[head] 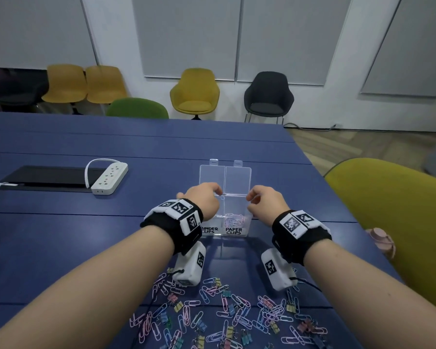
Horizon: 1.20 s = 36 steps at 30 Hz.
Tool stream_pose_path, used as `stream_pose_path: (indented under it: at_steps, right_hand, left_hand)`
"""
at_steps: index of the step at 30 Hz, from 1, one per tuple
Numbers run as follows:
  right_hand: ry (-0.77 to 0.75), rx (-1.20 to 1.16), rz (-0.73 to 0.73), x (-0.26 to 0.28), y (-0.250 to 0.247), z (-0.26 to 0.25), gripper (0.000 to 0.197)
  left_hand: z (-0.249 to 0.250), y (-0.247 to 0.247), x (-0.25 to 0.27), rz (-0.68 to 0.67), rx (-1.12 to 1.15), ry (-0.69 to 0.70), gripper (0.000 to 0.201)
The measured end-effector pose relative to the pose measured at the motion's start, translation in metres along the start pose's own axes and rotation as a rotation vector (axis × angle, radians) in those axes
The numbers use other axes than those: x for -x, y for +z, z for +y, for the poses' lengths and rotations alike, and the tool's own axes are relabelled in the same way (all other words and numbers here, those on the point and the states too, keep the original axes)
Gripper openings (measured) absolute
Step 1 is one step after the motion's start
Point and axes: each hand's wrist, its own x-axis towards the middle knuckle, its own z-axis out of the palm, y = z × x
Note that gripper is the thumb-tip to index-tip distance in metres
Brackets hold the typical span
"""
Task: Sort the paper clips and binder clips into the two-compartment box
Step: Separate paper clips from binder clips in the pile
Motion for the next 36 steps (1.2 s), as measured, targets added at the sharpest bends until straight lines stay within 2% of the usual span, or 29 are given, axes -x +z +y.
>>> stream_pose_path:
  at_steps: [6, 14, 20, 25, 30, 33, 36]
  right_hand:
    - [-0.023, -0.02, 0.003, 0.0, 0.001, 0.003, 0.017]
    - [-0.013, -0.072, 0.005, 0.002, 0.003, 0.003, 0.016]
    - [-0.022, -0.095, 0.013, 0.003, 0.005, 0.006, 0.014]
    - [-0.031, -0.085, 0.009, 0.003, 0.004, 0.006, 0.013]
    - [-0.042, -0.028, -0.003, 0.008, 0.003, 0.002, 0.012]
    - [-0.132, 0.131, 0.026, 0.018, 0.002, 0.001, 0.019]
    - [-0.238, 0.159, 0.084, 0.035, -0.001, 0.002, 0.019]
  left_hand:
    - [0.006, 0.005, -0.002, 0.029, 0.096, -0.049, 0.048]
    - [0.013, 0.009, -0.005, 0.032, 0.048, -0.032, 0.047]
    - [0.017, 0.015, -0.002, 0.036, -0.179, 0.03, 0.052]
    - [0.013, 0.018, 0.006, 0.05, -0.369, 0.175, 0.052]
    - [0.009, 0.015, 0.016, 0.097, -0.289, 0.242, 0.036]
    - [-0.006, 0.007, 0.03, 0.156, -0.229, 0.266, 0.029]
    - [-0.034, -0.002, 0.048, 0.176, -0.109, 0.29, 0.023]
